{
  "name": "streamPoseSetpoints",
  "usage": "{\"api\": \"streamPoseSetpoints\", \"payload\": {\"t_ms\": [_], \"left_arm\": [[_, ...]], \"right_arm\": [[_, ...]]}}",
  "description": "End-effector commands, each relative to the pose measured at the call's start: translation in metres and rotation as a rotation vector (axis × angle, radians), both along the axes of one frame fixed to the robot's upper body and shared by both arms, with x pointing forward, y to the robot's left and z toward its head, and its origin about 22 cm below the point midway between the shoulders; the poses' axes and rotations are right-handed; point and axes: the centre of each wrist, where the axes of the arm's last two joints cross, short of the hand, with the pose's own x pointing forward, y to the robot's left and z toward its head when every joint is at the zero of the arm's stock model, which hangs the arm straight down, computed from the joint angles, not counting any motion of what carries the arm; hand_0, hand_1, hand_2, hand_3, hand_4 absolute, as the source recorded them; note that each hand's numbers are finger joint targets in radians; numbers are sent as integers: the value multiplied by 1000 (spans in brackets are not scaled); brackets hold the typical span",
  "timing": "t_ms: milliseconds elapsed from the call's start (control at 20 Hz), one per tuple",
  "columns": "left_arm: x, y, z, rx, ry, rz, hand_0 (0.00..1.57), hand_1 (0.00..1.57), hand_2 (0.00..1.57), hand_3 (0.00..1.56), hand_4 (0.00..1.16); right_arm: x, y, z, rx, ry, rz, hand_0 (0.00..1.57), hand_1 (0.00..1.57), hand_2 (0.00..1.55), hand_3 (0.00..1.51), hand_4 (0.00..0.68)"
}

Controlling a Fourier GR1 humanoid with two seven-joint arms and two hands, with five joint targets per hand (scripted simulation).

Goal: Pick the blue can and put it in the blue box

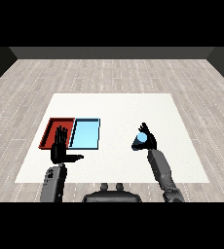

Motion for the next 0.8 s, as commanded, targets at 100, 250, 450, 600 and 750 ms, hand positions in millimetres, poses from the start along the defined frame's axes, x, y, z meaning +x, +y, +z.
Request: {"api": "streamPoseSetpoints", "payload": {"t_ms": [100,250,450,600,750], "left_arm": [[16,-2,23,-27,-10,-3,0,0,0,0,0],[-1,-1,8,-12,-21,8,0,0,0,0,0],[10,11,-7,-13,-13,20,0,0,0,0,0],[-1,-2,1,-4,-8,8,0,0,0,0,0],[-1,6,17,-18,-15,-4,0,0,0,0,0]], "right_arm": [[-1,24,2,38,15,16,0,0,0,0,0],[10,15,-2,10,7,-17,0,0,0,0,0],[9,4,7,-72,20,-52,1056,1056,1218,1127,177],[13,17,1,-142,58,-83,1553,1553,1485,1448,647],[17,17,7,-187,53,-71,1564,1564,1483,1441,676]]}}
